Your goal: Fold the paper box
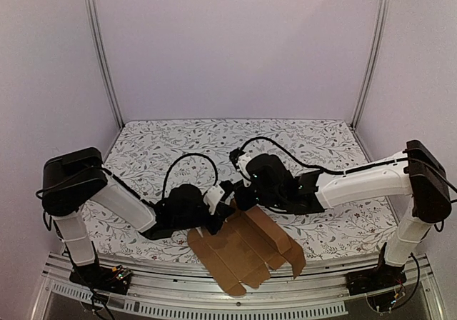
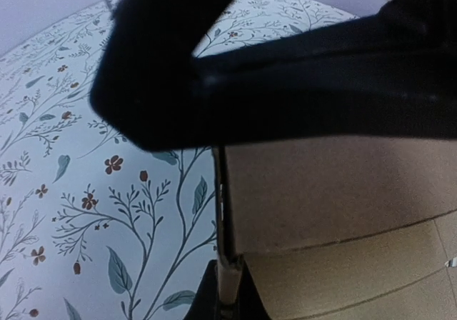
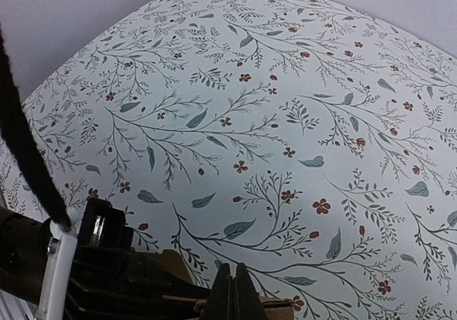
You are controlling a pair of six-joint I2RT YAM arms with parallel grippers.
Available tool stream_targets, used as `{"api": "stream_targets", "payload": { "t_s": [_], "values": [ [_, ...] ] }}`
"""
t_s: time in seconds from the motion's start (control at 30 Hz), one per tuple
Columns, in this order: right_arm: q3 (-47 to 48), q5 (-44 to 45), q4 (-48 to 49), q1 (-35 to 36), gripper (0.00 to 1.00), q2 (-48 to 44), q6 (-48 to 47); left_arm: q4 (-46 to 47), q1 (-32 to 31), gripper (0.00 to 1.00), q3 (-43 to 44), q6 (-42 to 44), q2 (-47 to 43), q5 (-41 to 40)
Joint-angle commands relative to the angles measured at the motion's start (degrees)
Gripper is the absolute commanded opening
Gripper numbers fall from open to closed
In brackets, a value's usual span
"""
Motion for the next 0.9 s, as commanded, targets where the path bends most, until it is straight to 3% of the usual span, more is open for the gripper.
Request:
{"api": "stream_targets", "payload": {
  "t_s": [0.0,0.23,0.63,0.87],
  "values": [
    [0.36,-2.26,3.58,-0.41,0.00,2.57,2.37,3.64,-1.36,0.00,-0.79,-0.79,1.87,-1.61],
    [-1.64,-3.48,6.18,-0.47,0.00,5.44,4.75,4.57,-1.98,0.01,-1.33,-1.14,2.29,-3.33],
    [-5.89,-5.95,11.00,-0.15,0.00,7.67,9.04,6.18,-3.24,0.24,-1.49,-3.22,3.95,-6.81],
    [-6.22,-6.38,11.85,0.30,0.00,7.98,9.60,9.27,-4.01,0.31,-0.55,-4.85,5.97,-8.68]
  ]
}}
